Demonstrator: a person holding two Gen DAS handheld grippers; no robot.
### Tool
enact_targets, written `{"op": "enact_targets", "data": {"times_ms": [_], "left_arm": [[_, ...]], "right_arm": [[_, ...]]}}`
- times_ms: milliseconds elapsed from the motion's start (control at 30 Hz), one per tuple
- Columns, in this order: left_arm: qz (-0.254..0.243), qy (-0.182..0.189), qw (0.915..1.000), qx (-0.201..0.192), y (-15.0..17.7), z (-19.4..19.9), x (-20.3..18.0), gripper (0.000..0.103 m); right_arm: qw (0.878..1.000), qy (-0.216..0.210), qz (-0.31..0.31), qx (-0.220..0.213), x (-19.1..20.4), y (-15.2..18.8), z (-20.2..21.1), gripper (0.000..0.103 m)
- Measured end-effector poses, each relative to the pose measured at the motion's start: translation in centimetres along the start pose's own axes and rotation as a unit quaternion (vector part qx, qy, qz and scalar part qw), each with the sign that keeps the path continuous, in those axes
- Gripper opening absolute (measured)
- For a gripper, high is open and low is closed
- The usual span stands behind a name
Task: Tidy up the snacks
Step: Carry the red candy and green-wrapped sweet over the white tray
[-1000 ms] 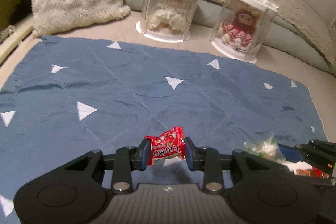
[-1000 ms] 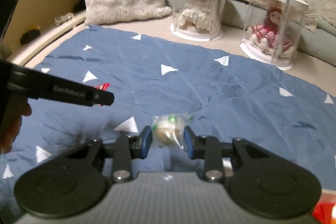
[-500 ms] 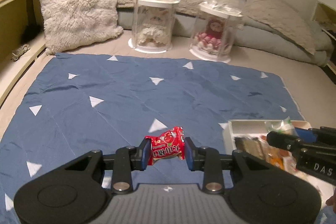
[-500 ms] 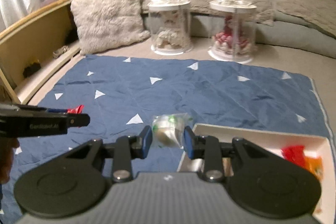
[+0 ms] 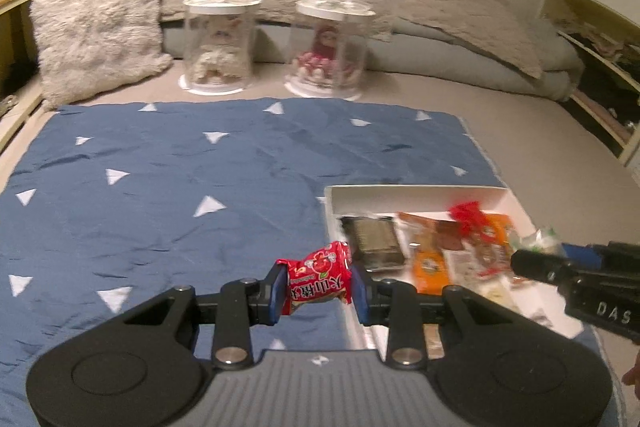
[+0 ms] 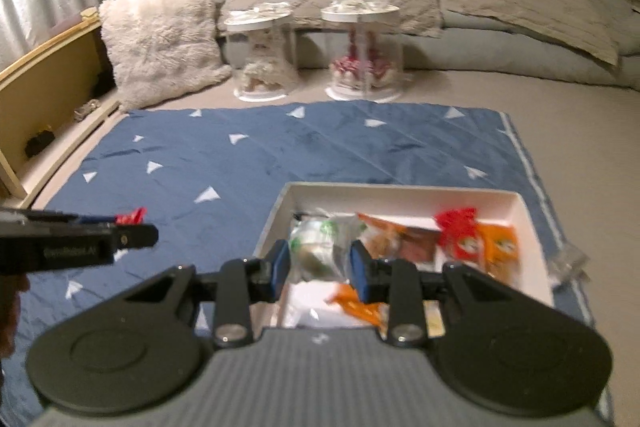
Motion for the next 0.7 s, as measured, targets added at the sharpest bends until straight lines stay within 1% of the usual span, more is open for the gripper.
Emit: {"op": "enact_targets", "data": {"times_ms": [333,500,700], "left_arm": [[-0.040,0.038,0.9984,0.014,1.2,-1.1,-7.1,0.036],[-0.051,0.057,0.9966,0.031,1.8,-2.1,-10.0,0.036],[-0.063,0.077,0.9929,0.065,3.1,-3.8,-12.9,0.036]], "right_arm": [[0.999,0.037,-0.028,0.013,-5.0,2.5,2.2,0.038],[0.997,0.060,-0.041,0.031,-7.9,4.2,2.4,0.038],[0.994,0.079,-0.064,0.045,-10.8,5.4,2.2,0.038]]}}
Point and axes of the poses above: each gripper's, at about its wrist camera, not at the fingertips, and z roughly against the way its jaws point, x to its left, y to its underside, the point moved 7 cm from there along -z, roughly the way its jaws point, and after that the axes turned 1 degree about -z, right-handed, at the moved point
